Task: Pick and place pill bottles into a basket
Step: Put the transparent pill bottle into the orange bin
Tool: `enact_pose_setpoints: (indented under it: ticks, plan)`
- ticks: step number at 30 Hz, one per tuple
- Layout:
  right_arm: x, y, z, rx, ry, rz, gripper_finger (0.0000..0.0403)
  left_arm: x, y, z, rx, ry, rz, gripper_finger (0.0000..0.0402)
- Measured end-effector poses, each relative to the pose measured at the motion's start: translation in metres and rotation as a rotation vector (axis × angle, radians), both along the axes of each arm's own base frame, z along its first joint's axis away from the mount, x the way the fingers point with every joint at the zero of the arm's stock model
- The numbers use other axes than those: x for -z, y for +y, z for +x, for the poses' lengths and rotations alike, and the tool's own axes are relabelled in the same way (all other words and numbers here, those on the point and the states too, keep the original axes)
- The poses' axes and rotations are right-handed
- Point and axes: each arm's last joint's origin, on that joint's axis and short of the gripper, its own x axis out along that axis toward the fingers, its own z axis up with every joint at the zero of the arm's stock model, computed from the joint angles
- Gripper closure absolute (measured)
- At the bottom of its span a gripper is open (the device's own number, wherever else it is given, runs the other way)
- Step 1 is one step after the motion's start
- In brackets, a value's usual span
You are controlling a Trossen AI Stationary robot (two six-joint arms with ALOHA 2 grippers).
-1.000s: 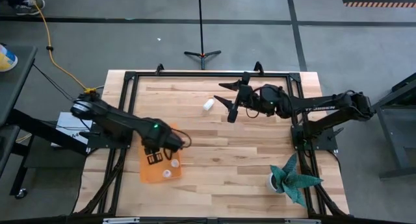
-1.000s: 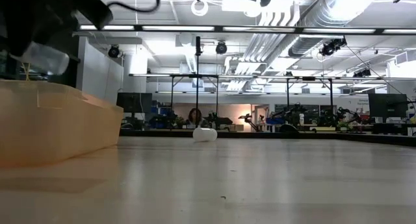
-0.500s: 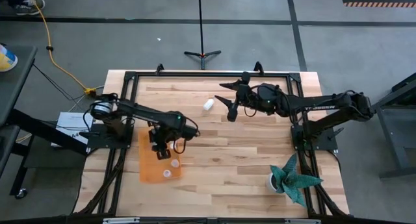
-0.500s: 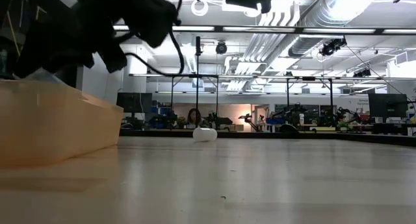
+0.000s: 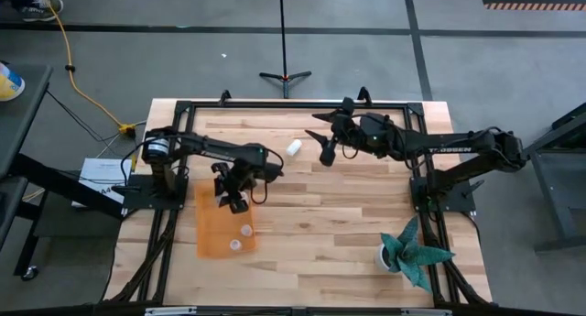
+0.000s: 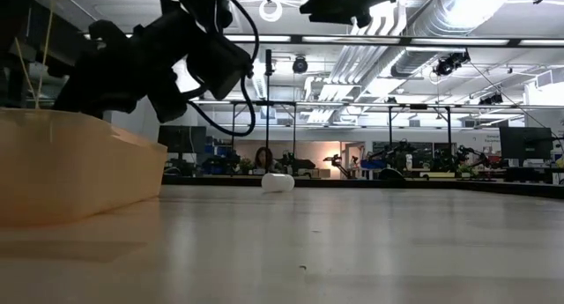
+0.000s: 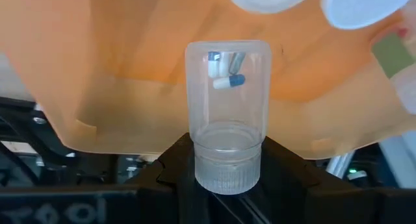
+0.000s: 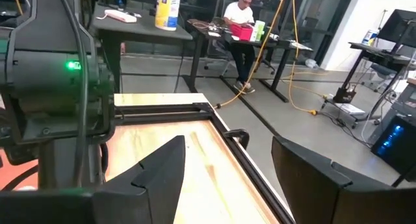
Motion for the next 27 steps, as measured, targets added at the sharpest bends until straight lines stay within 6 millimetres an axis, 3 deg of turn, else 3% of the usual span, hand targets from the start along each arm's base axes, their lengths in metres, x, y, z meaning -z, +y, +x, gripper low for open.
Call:
enact_pose_setpoints:
  ticks: [8, 18, 27]
  plan:
    - [0.000, 0.000, 0.000, -0.002, 0.009, -0.008, 0.0183, 0.002, 0.005, -0.002, -0.146, 0.032, -0.084, 0.0229]
    - [0.000, 0.000, 0.000, -0.003, 0.014, -0.021, 0.0185, 0.029, 0.011, -0.032, -0.445, 0.269, -0.192, 0.0224]
    - [0.002, 0.000, 0.000, -0.004, 0.032, -0.021, 0.0186, 0.033, 0.028, -0.040, -0.517, 0.267, -0.255, 0.0225]
